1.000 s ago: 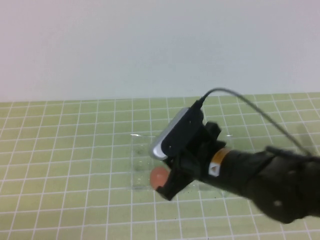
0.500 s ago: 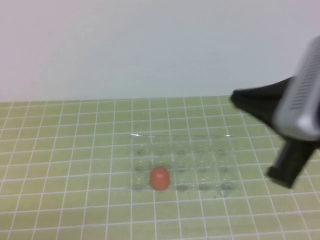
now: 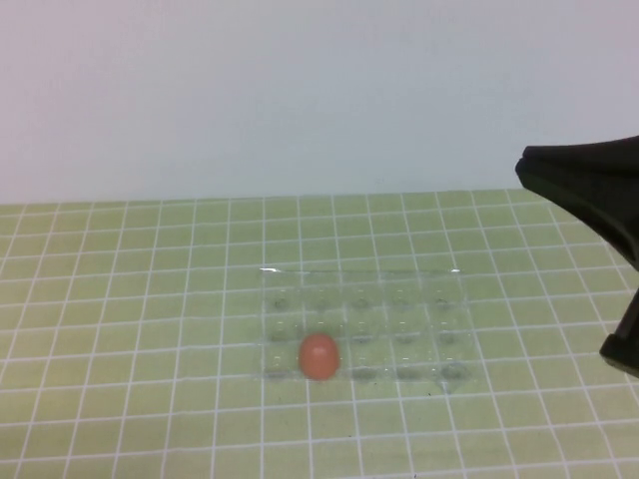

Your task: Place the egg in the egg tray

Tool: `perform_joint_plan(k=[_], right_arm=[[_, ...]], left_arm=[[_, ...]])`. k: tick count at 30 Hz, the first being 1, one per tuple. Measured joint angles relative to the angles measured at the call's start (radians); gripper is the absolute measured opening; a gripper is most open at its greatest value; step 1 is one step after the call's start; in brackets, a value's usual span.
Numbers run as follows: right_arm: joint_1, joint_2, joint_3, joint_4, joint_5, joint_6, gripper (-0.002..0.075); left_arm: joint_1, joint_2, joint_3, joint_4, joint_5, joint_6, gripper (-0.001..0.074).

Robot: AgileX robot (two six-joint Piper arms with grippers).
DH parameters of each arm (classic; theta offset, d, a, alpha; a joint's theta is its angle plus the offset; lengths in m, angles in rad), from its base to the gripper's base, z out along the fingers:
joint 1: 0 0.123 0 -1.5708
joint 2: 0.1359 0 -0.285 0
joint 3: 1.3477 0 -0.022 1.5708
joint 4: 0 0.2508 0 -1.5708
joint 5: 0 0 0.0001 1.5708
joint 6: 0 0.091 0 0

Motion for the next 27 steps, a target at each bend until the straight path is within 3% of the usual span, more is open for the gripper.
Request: perform_joint_plan(k=[6, 15, 27], right_arm=[[-0.055, 0.002, 0.007, -0.103, -0.035, -0.110, -0.0001], [-0.314, -0.156, 0.039, -0.107, -0.076, -0.104, -0.0001], [-0.613, -0.594, 0.582, -0.103, -0.057, 0.378, -0.0001]], left_arm=[[0.000, 0.000, 0.000, 0.000, 0.000, 0.000, 0.0000], [0.000, 0.000, 0.000, 0.000, 0.000, 0.000, 0.0000], [0.000, 0.000, 0.000, 0.000, 0.000, 0.000, 0.0000]])
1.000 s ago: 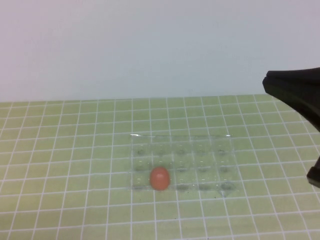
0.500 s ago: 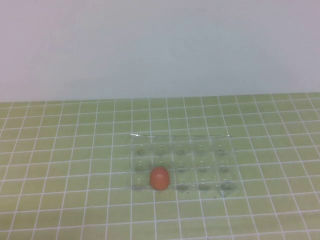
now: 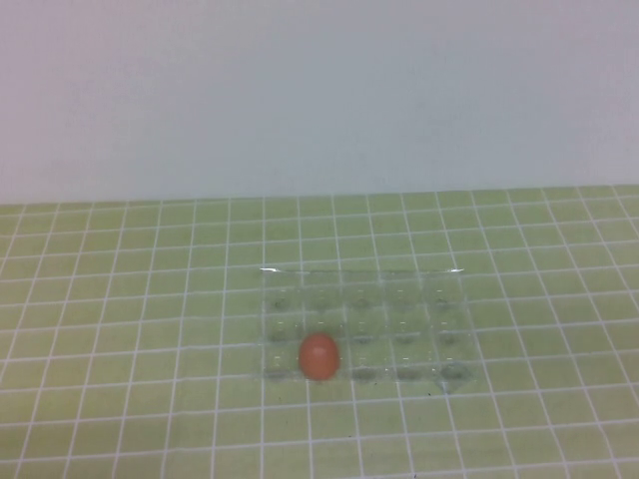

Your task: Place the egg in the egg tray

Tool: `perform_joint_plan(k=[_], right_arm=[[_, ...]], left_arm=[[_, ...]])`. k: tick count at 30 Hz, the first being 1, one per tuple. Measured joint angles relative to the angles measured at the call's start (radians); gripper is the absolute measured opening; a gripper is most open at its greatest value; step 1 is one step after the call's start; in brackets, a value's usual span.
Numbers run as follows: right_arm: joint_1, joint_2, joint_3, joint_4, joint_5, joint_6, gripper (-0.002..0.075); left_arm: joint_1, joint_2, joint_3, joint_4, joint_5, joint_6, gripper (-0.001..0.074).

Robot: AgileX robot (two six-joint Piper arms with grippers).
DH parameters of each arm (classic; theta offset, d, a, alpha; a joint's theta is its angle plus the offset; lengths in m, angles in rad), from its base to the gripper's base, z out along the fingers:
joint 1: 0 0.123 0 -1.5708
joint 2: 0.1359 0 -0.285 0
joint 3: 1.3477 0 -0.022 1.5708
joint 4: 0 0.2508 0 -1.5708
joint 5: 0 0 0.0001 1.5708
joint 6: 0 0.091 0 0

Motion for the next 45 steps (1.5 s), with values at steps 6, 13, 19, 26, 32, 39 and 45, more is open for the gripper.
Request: perform_joint_plan(k=[6, 13, 19, 26, 32, 39, 45], right_arm=[[-0.056, -0.230, 0.255, 0.000, 0.013, 0.141, -0.0001], [-0.125, -0.362, 0.368, 0.000, 0.132, 0.292, -0.0001], [-0.141, -0.362, 0.365, -0.005, 0.197, 0.292, -0.0002], [-0.141, -0.362, 0.365, -0.005, 0.198, 0.287, -0.0002], [-0.141, -0.362, 0.365, -0.007, 0.198, 0.287, -0.0002], [-0.141, -0.362, 0.365, -0.007, 0.198, 0.287, -0.0002], [-0.141, -0.362, 0.365, -0.007, 0.198, 0.285, -0.0002]], left_arm=[[0.000, 0.000, 0.000, 0.000, 0.000, 0.000, 0.0000], [0.000, 0.000, 0.000, 0.000, 0.000, 0.000, 0.0000], [0.000, 0.001, 0.000, 0.000, 0.000, 0.000, 0.0000], [0.000, 0.001, 0.000, 0.000, 0.000, 0.000, 0.0000], [0.000, 0.001, 0.000, 0.000, 0.000, 0.000, 0.0000], [0.000, 0.001, 0.000, 0.000, 0.000, 0.000, 0.0000], [0.000, 0.001, 0.000, 0.000, 0.000, 0.000, 0.0000]])
